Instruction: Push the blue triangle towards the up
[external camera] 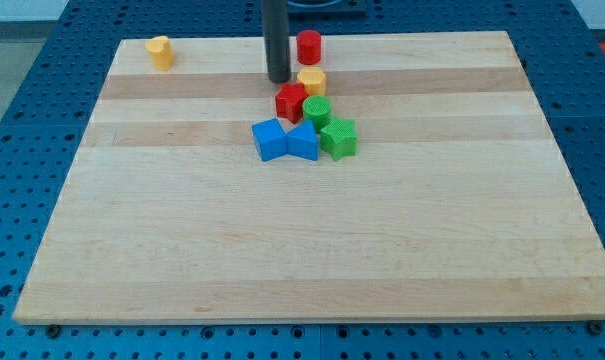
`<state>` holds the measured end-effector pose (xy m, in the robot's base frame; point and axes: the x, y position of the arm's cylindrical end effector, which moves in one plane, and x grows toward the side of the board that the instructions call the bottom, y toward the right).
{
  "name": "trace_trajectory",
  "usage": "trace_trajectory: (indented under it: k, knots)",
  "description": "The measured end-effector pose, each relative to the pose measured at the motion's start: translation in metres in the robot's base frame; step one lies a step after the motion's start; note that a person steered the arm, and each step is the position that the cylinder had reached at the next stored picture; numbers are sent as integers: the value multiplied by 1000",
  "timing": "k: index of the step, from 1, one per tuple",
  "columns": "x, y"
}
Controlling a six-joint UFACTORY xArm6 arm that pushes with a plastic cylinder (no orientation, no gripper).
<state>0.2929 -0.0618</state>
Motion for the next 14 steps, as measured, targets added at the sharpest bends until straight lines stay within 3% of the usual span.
trace_trajectory:
  k: [2, 5, 7, 9, 14]
  knots:
    - [70, -21]
    - [136, 63]
    - [197, 75]
    - [195, 114]
    - [92, 172]
